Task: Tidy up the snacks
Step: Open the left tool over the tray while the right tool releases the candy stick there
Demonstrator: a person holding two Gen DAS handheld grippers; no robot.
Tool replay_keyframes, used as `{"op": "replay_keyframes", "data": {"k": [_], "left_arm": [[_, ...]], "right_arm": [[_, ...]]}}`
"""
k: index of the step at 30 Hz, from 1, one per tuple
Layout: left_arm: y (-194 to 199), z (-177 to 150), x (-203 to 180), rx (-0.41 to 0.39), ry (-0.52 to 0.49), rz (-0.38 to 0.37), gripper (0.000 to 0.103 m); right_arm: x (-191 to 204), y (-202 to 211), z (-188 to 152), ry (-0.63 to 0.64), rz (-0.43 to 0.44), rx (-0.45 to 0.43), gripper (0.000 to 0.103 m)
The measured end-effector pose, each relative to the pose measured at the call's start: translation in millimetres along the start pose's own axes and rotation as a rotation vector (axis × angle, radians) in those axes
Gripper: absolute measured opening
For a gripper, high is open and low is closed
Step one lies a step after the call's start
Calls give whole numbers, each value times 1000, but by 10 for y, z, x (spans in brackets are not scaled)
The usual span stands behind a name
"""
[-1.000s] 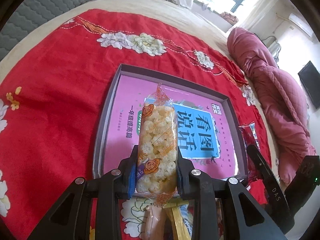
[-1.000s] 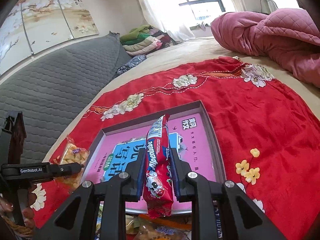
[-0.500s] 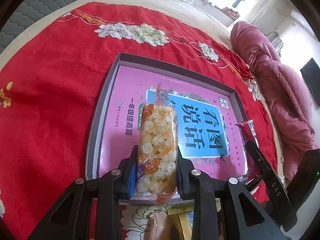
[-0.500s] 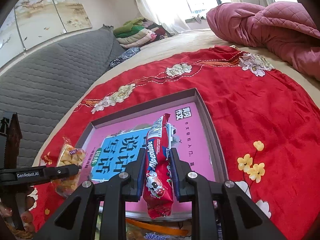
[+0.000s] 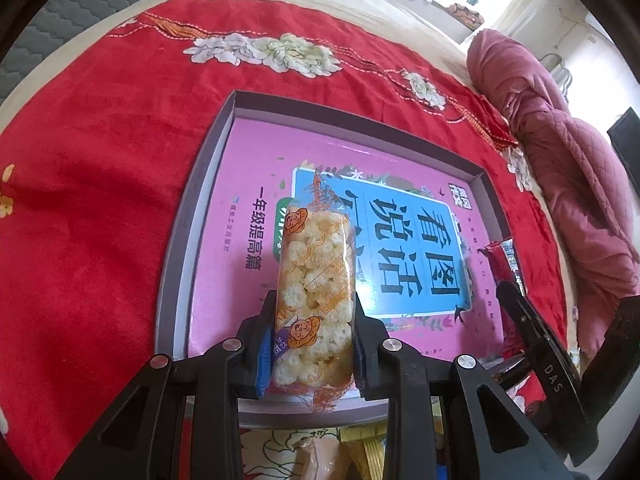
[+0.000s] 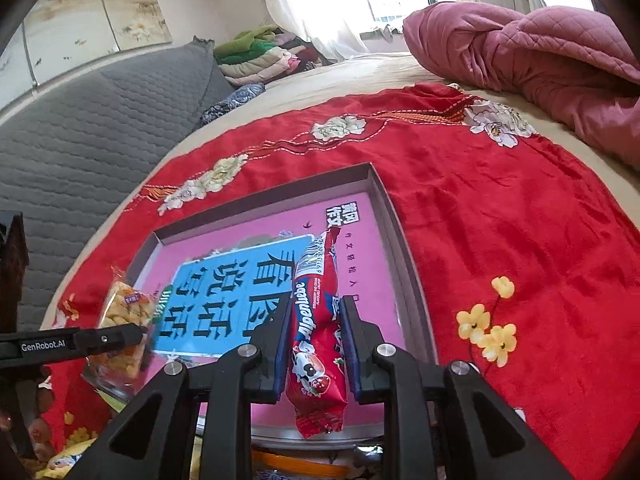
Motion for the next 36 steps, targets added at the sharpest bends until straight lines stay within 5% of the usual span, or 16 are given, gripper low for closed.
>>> {"op": "replay_keyframes", "data": {"k": [12,17,24,36], "left_arm": [[-51,-32,-2,11,-5,-2,32],[-38,-37,10,12,-8,11,32],[15,-5,64,-4,1,28,46],[59,-15,121,-10,11,40,53]], "right_arm": [[-27,14,-13,23,-38,-1,27],[-59,54,2,10,-39,-13,36],[-77,93,19,3,-44,-23,39],[-110,248,73,-17,-34,-61,44]]}}
Point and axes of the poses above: each gripper's, at about its wrist camera, not at the fingertips, and y roughly against the way its jaws point, x to its left, z to its top, the point moved 3 cm from there along -y, roughly the way its jaws point, and after that the axes turned 3 degrees about y, right-handed, at the moved point
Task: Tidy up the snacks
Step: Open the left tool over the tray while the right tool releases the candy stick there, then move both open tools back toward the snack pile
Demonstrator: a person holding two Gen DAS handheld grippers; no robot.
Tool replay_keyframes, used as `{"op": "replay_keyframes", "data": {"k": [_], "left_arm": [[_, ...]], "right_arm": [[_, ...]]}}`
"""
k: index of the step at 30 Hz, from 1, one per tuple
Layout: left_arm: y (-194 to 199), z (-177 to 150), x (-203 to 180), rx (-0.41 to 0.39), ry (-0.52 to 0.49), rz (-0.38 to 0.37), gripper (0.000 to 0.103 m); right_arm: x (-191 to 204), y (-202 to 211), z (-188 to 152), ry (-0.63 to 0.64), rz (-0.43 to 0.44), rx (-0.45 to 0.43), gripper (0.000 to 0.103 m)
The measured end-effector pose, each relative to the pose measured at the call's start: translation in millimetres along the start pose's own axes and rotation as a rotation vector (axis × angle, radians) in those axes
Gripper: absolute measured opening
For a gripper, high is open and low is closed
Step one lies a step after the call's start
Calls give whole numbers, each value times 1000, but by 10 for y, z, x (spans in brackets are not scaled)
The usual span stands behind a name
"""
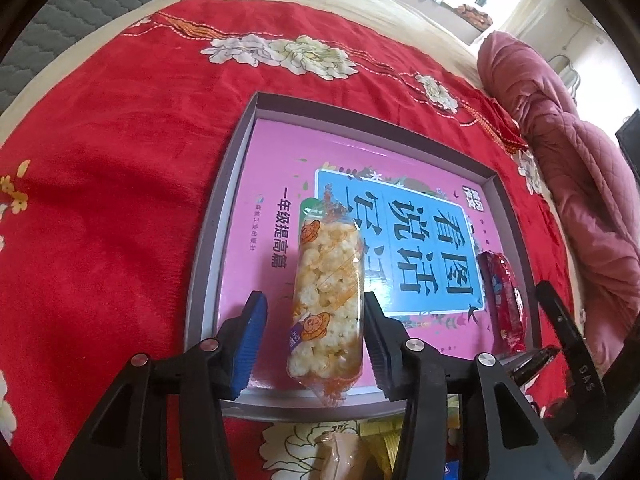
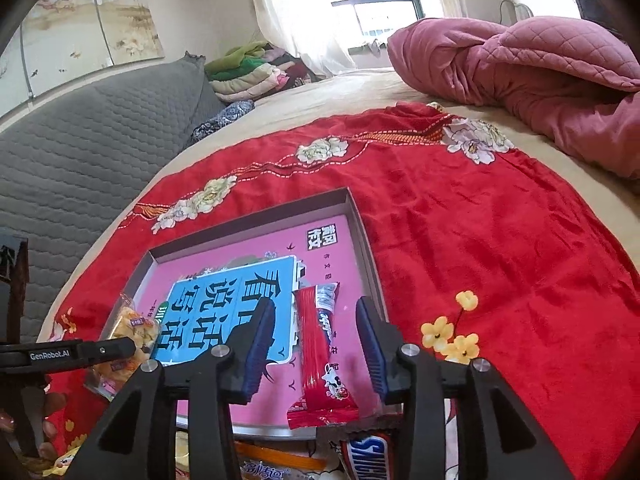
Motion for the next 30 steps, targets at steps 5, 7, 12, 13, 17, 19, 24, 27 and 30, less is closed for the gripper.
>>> {"op": "replay_keyframes", "data": {"k": [5,7,12,13,17,19,24,27,30], "left_arm": [[6,-12,17,2,3,4,55],[20,-5,18,-3,3,-2,55],[65,2,8,-13,2,-19,55],[73,2,3,-13,2,-21,55],[125,-9,-17,-19,-2,-33,55],[150,-8,-22,-21,-1,-44,55],[246,6,-54,-36,-6,-58,55],[323,12,-80,-47,-15,-72,55],[416,7,-108,-57,-25,-86,55]], "right_arm": [[-3,94,36,-1,8,-23,44],[-5,138,52,-3,14,-33,45],[-23,245,76,-5,27,-54,46],[-27,259,80,-6,27,-57,48],[-42,319,99,-13,28,-71,49],[-42,342,107,-11,29,-77,49],[-50,394,121,-13,31,-85,49],[-58,436,125,-13,30,-92,50],[-55,466,131,-13,29,-96,53]]}}
Point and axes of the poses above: each gripper's, at about its wrist camera, not at the fingertips, and y roughly against the way its jaws point, x to its left, z to its top, the point moved 3 cm from there along -y, roughly the way its jaws point, and after that the axes turned 3 degrees about y, right-handed, at the moved point
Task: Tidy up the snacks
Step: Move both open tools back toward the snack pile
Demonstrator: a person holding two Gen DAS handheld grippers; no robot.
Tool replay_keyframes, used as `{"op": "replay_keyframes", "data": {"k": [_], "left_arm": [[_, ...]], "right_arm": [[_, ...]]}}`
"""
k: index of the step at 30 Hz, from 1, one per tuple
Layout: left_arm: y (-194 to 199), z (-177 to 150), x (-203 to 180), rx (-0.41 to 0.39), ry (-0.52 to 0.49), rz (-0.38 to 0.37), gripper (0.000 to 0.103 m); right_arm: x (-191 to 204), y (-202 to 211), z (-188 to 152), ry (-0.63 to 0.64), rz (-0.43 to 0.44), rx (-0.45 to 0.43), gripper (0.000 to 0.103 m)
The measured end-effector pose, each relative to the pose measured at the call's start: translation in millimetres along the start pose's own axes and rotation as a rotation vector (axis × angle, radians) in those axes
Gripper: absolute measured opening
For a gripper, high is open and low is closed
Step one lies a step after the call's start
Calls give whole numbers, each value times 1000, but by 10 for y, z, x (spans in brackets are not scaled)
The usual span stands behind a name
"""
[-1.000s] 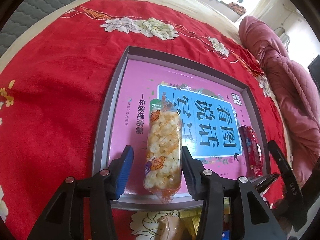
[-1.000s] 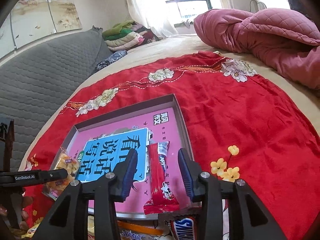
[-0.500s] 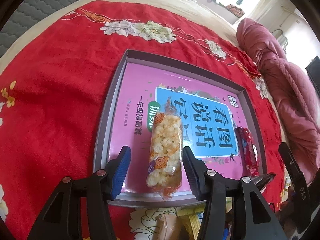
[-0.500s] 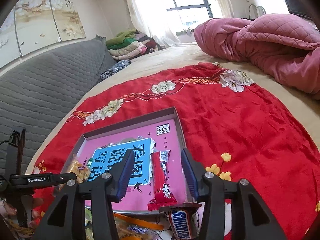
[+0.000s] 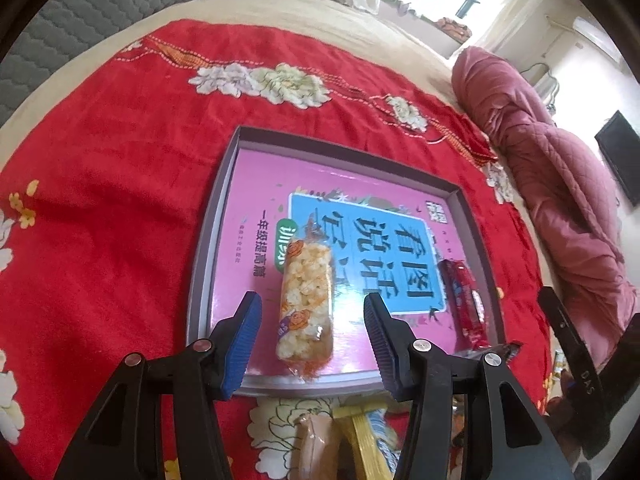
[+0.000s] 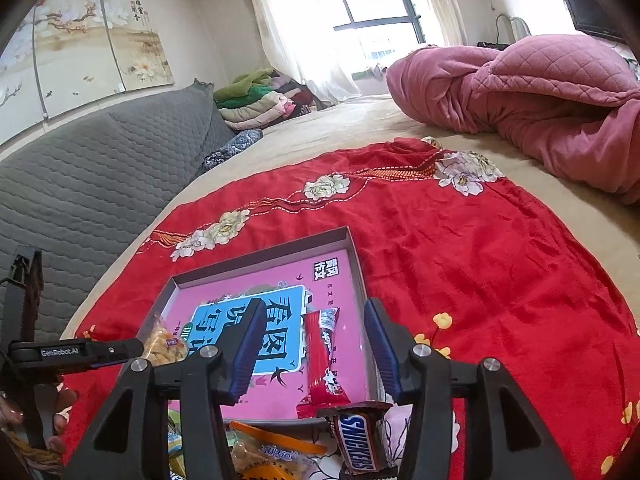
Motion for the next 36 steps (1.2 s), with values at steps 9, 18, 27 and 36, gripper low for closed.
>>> {"op": "replay_keyframes", "data": {"k": [9,18,27,36], "left_arm": [[247,-44,-94,-7,-26,-34,55],[369,-162,-205,11,-68,-68,55],[394,-234,-234,26,-87,-76,55],[352,-355,-245,65,-116,-61,55]], "right_arm": [[22,116,37,4,12,-15,55],[-85,310,74,-13,-8,-32,63],[-88,402,0,-14,-27,-16,63],[2,418,-161,21,-27,31,63]]}}
Point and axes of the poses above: each gripper's, at about its wrist camera, not at the fingertips, and y roughly against the way its jaws point, x to its left, z to its top, the point moved 3 cm from there along -y, roughly the way its jaws point, and after that the axes turned 3 degrees about y, right-handed, at the moved point
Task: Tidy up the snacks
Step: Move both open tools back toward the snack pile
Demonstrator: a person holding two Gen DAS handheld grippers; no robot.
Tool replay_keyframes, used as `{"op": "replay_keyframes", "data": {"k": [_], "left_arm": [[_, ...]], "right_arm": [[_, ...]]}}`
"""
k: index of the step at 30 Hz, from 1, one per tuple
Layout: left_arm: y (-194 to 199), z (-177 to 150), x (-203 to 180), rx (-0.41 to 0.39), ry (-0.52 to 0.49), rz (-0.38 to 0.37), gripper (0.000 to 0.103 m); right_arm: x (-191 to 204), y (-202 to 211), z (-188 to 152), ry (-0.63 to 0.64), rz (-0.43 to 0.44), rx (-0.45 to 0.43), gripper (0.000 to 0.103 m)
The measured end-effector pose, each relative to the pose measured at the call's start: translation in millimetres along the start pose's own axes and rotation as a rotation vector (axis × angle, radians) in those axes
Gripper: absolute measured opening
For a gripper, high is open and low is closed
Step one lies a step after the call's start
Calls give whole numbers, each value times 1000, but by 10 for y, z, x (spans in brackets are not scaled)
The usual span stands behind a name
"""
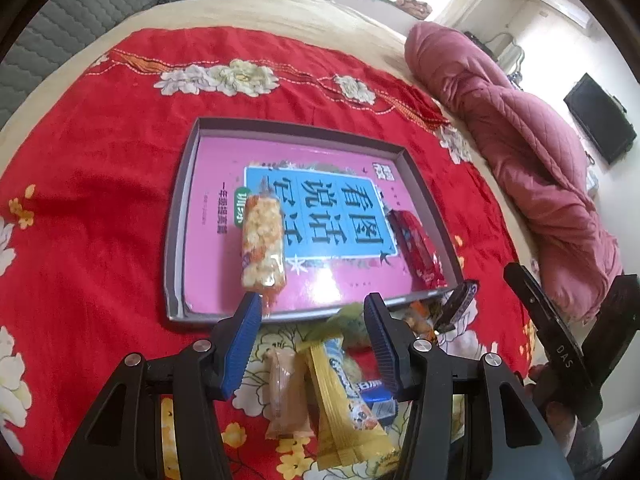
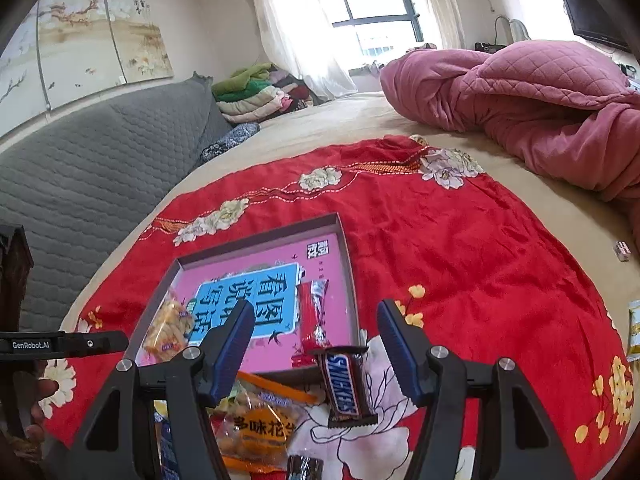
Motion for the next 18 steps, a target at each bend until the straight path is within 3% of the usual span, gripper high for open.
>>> {"op": "replay_keyframes", "data": {"k": [18], "left_arm": [[-66,-185,-68,78,-29,-37,55]], "right_arm": [[122,-17,-206,44,-5,78,63]]}}
Point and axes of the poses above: each gripper's, at about its wrist camera, not at the fingertips, and y roughly against the way its jaws point, x to its left, z to its top, the point moved 3 cm from there along -y, roughly the way its jaws point, and after that the axes turned 3 degrees about y, right-handed, at the moved point
